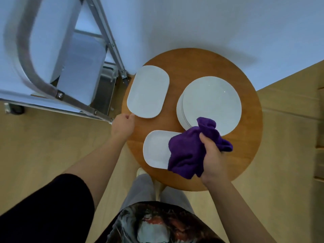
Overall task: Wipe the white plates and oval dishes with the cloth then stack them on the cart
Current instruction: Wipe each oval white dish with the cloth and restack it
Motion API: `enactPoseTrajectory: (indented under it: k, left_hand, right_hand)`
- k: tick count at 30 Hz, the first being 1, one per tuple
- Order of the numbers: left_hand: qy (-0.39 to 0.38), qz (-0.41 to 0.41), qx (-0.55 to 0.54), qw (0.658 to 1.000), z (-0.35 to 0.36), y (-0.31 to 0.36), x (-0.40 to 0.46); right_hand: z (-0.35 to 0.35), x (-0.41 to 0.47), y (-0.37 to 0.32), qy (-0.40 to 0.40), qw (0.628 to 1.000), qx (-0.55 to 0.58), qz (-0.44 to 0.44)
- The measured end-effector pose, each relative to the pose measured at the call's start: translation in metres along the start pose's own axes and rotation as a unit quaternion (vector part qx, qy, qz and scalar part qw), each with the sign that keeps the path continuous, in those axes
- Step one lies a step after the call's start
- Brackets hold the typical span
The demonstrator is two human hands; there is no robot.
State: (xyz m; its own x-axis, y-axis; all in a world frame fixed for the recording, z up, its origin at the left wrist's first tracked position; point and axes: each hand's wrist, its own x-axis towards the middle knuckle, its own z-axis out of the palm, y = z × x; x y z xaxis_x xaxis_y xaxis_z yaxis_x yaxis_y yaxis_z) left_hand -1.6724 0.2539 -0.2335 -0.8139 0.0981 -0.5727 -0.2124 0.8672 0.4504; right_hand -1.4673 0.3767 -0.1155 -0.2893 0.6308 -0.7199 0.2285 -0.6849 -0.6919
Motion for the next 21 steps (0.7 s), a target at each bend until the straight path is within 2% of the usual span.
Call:
enactPoseTrajectory:
  k: [5,11,17,19,21]
  left_hand:
    - [-0.031,-0.074,-0.015,0.997,0.002,0.021,0.029]
    - [-0.047,-0.07,0.008,0.996,0.008,0.021,0.043]
    - [-0.054,-0.044,0.083,0.994,-0.009,0.021,0.05]
    - [-0.069,-0.053,0.068,0.994,-0.013,0.022,0.051]
    - [-0.099,-0.071,-0.005,0.993,-0.014,0.021,0.053]
  right_hand:
    - [0.036,0.018,-0.001,-0.044,0.997,-0.043,-0.04]
    - [0.059,0.032,-0.001,-0.051,0.996,-0.066,-0.034]
    - [0.06,0.034,-0.002,-0.044,0.997,-0.056,-0.027]
    - [0.058,0.033,-0.002,-0.036,0.997,-0.057,-0.025]
    - [0.056,0.031,-0.001,-0.031,0.998,-0.055,-0.026]
